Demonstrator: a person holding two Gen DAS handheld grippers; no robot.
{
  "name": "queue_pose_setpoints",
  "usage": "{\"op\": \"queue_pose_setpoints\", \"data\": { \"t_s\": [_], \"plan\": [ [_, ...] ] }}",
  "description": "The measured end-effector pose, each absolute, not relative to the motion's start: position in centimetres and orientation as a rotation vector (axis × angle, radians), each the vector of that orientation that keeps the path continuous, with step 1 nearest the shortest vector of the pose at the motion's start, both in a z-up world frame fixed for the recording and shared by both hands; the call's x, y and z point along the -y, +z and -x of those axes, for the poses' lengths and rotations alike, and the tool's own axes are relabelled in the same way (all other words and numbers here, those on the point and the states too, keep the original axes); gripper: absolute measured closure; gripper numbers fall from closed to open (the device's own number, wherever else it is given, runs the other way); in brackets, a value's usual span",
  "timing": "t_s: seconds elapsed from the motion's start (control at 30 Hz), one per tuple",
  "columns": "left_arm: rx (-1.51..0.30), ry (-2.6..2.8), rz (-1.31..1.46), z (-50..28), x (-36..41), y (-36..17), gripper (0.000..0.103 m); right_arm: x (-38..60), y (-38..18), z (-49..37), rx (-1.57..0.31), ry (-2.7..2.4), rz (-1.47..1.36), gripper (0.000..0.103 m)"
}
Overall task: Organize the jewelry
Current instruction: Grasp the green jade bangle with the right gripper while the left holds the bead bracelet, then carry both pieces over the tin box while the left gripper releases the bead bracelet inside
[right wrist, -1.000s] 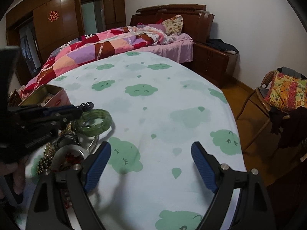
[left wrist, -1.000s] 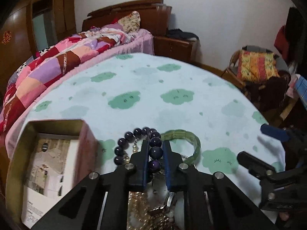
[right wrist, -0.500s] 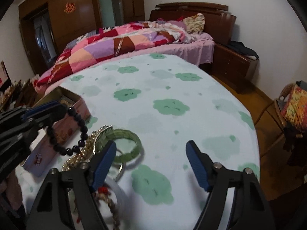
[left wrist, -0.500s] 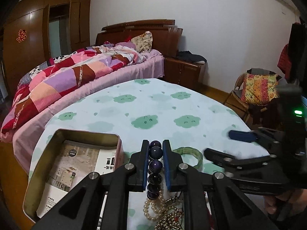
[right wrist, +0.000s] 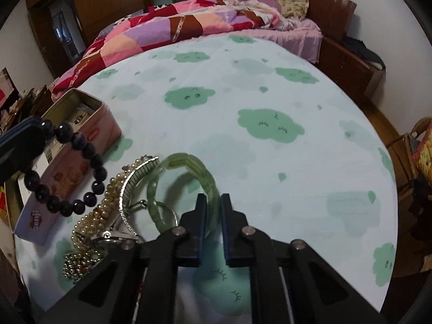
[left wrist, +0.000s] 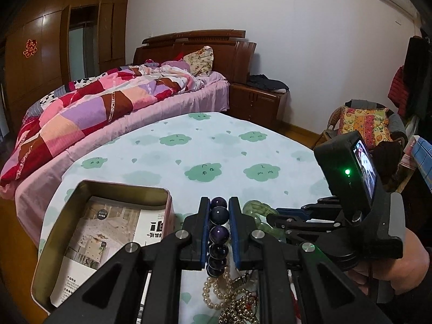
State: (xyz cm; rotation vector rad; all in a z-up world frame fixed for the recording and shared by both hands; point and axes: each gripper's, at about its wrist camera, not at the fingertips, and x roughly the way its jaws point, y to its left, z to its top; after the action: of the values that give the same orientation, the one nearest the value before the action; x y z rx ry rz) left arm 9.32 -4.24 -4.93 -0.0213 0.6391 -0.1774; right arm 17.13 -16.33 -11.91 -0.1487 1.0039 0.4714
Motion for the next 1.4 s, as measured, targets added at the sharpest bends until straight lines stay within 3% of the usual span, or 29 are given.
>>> {"op": "queue_pose_setpoints", "data": {
  "t_s": [0.97, 1.4],
  "plan": [
    [-0.528, -0.094, 0.028, -8.0, -0.3, -0.5, 0.09, 13.6, -4.4, -16.6, -0.804, 0.555, 0.129, 0.093],
    [-0.555, 0.012, 0.006, -10.0, -5.1, -1.6, 0.09, 9.3, -3.0, -17.4, -0.771, 0.613, 0.165, 0.093]
  ]
}}
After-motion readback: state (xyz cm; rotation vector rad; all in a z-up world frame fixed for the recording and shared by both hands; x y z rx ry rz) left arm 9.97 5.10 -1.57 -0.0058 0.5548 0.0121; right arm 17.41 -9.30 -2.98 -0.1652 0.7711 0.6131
